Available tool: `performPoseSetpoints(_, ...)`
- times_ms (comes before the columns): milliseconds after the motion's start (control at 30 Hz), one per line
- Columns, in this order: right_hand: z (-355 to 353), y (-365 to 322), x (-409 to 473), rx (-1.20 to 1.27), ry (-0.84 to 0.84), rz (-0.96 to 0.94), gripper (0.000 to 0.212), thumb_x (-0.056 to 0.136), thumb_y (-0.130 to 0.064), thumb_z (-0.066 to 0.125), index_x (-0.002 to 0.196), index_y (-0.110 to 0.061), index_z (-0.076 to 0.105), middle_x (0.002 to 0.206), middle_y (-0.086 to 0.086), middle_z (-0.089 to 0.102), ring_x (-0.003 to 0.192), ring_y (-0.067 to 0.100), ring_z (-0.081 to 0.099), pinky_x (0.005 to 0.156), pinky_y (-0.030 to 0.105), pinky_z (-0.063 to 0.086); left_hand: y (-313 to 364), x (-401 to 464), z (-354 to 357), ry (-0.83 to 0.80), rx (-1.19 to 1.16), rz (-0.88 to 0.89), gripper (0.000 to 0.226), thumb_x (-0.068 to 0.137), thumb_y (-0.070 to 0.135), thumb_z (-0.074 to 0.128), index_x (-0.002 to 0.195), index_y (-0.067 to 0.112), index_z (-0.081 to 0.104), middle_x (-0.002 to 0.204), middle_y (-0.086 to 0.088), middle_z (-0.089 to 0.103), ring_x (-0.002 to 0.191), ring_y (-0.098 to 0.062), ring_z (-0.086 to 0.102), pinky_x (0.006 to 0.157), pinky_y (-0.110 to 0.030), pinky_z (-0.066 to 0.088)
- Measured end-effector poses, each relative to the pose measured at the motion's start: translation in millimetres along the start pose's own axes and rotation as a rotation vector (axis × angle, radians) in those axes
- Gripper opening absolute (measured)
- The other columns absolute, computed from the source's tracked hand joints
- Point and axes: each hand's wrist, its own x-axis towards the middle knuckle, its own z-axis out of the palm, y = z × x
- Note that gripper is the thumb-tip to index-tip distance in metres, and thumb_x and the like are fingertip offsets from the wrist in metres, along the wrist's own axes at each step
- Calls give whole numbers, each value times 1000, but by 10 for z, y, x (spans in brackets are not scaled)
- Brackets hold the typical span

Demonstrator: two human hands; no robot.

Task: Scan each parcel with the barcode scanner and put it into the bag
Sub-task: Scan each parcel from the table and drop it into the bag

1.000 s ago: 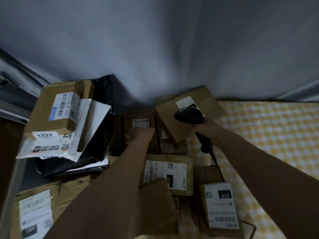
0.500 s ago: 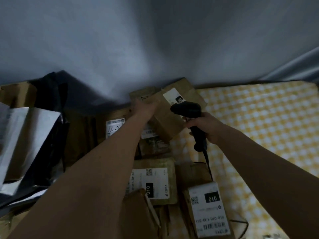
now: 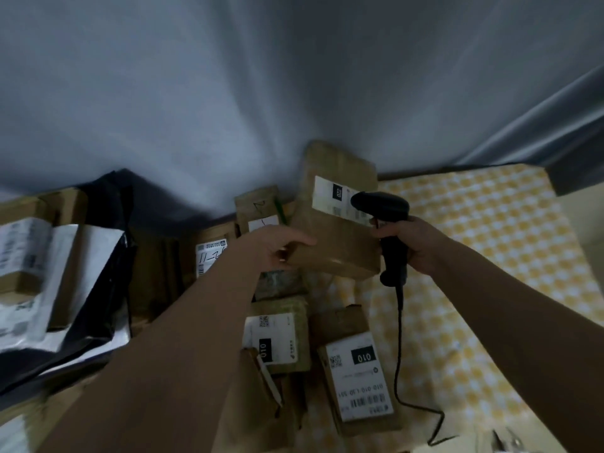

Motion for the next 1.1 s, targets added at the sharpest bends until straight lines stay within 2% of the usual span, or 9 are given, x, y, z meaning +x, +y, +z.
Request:
performPoseSetpoints(133, -254, -179, -432, -45, -30, -132, 18, 83, 3, 63, 98, -7, 64, 88, 8, 62, 84, 23, 58, 67, 33, 48, -92, -486, 343, 4, 188, 72, 41, 74, -8, 74, 92, 22, 53, 99, -4, 64, 86, -21, 60, 94, -42, 52)
performPoseSetpoints(233, -411, -282, -796, -112, -51, -223, 18, 82, 2, 64, 92, -12, 64, 89, 9, 63, 85, 24, 58, 71, 33, 48, -174, -769, 632, 70, 166, 144, 63, 70, -10, 77, 119, 17, 48, 114, -9, 62, 94, -28, 62, 78, -44, 57)
performPoseSetpoints(400, -696, -340, -1355, -168, -19, -357, 22, 79, 7, 63, 92, -11, 64, 95, 11, 62, 91, 25, 58, 81, 37, 49, -156, -1374, 1097, 98, 81, 205, 69, 62, 38, 87, 122, 23, 56, 124, 4, 53, 118, -19, 47, 79, -30, 45)
performPoseSetpoints(500, -830, -339, -1660, -235, -19, -422, 26, 78, 8, 64, 103, 2, 64, 95, 14, 62, 90, 25, 58, 80, 37, 50, -167, -1613, 1254, 194, 1, 297, 83, 58, 37, 88, 130, 14, 53, 131, -7, 55, 112, -23, 53, 66, -26, 50)
performPoseSetpoints(600, -909, -329, -1944, -333, -23, -481, 26, 78, 7, 64, 103, 1, 63, 87, 11, 59, 76, 18, 55, 62, 25, 43, -242, -1900, 1342, 186, -9, 287, 55, 64, 12, 87, 114, 10, 63, 127, -13, 60, 96, -22, 61, 58, -23, 55)
performPoseSetpoints(700, -972, -327, -2169, -429, -3, -540, 23, 77, 5, 65, 99, -3, 64, 79, 6, 57, 68, 13, 51, 59, 24, 39, -351, -2214, 1410, 71, -75, 281, 27, 76, 12, 80, 98, 12, 64, 122, -8, 58, 98, -25, 62, 77, -38, 60)
performPoseSetpoints(833, -972, -335, -2459, -478, 40, -613, 16, 78, 3, 64, 94, 5, 65, 76, 9, 55, 73, 20, 51, 60, 26, 37, -539, -2382, 1444, 35, -157, 326, 25, 80, -2, 72, 102, 7, 64, 126, -15, 61, 102, -27, 64, 89, -50, 54)
performPoseSetpoints(933, -929, -372, -2718, -395, 100, -623, 6, 79, 0, 63, 84, -1, 64, 69, 9, 55, 65, 20, 51, 61, 27, 38, -708, -2427, 1511, 40, -350, 397, 14, 86, -8, 63, 93, 4, 63, 97, -11, 69, 80, -23, 69, 94, -48, 52)
performPoseSetpoints(1100, -830, -331, -3106, -232, -97, -590, 11, 80, -5, 66, 70, -1, 62, 57, 12, 54, 57, 25, 52, 66, 37, 46, -907, -2451, 1546, -46, -729, 522, 13, 88, -15, 54, 91, -4, 60, 82, -15, 67, 86, -26, 62, 76, -47, 55)
